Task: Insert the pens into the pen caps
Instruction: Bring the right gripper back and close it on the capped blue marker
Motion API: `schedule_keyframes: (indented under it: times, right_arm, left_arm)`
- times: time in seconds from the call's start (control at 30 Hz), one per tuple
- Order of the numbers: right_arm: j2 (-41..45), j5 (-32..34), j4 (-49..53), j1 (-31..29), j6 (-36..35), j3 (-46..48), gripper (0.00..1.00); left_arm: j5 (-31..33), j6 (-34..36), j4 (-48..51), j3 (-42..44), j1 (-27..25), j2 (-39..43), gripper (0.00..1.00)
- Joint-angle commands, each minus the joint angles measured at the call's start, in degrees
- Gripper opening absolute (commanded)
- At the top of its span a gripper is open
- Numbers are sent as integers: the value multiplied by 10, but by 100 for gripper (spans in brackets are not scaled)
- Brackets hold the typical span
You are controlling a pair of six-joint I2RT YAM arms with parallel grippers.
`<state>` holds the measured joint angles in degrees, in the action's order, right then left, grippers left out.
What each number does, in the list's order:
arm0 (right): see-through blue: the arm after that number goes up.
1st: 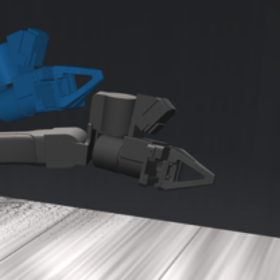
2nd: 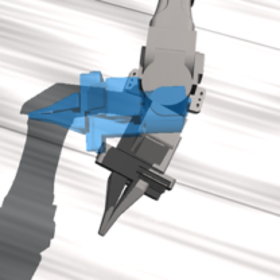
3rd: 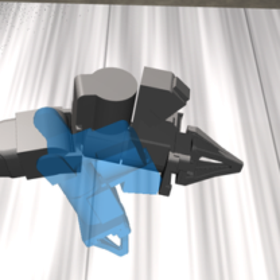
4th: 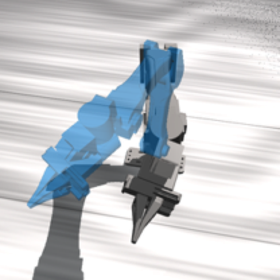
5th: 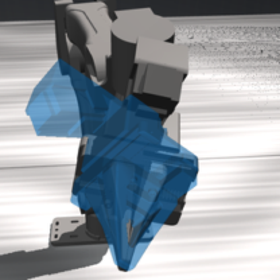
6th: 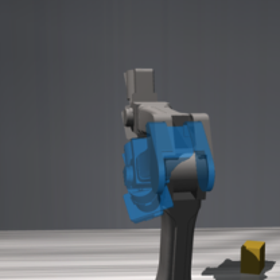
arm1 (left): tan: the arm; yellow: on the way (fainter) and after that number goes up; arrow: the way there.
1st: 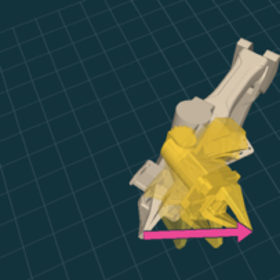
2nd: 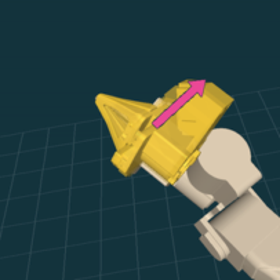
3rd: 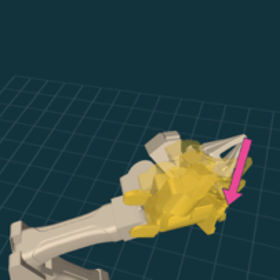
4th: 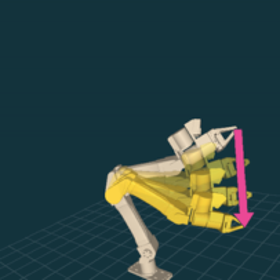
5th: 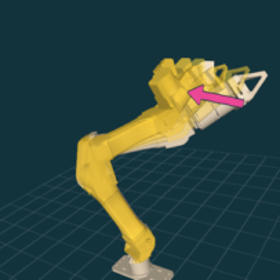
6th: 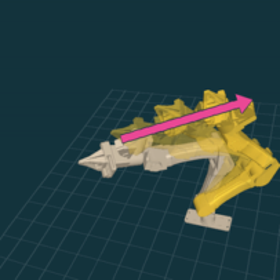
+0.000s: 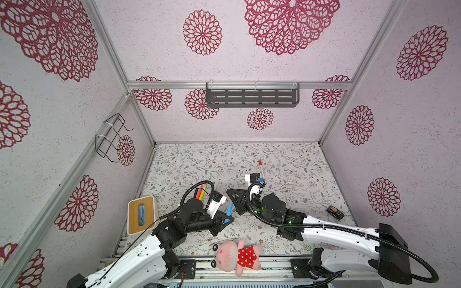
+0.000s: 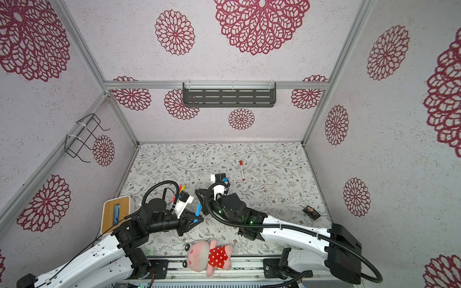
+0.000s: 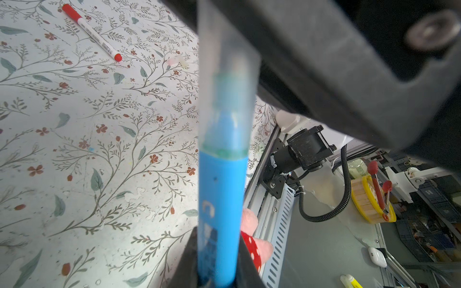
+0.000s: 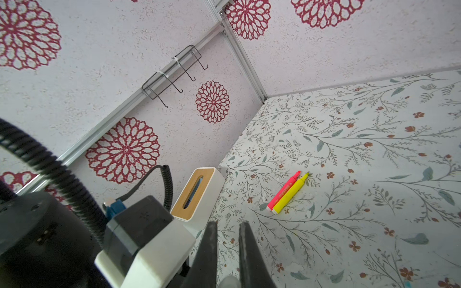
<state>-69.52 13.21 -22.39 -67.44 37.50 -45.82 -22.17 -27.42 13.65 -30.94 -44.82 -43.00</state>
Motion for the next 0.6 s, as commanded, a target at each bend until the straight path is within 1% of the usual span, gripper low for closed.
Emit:
schedule_keyframes:
  times: [0.0, 0.07, 0.1, 0.2, 0.3, 0.37, 0.43, 0.57]
  right_arm:
    - [-5, -135, 248, -57, -32, 8, 0]
    - [24, -133, 270, -33, -50, -14, 1]
    - [36, -134, 276, -22, -56, -22, 4]
    - [75, -139, 288, 25, -79, -46, 20]
    - [109, -146, 271, 50, -94, -58, 46]
    - [129, -152, 244, 55, -101, -57, 58]
    - [142, -159, 215, 57, -101, -47, 62]
    - [153, -168, 159, 59, -84, -15, 65]
  left_arm:
    - [98, -22, -226, -38, 42, 5, 0]
    - [90, -26, -210, -34, 42, -5, 0]
    - [91, -29, -205, -31, 42, -8, 0]
    - [99, -34, -205, -10, 41, -6, 0]
    - [107, -41, -211, 13, 41, 4, 0]
    - [107, -47, -213, 23, 41, 9, 0]
    - [107, -48, -212, 27, 40, 12, 0]
    - [113, -42, -201, 31, 39, 21, 0]
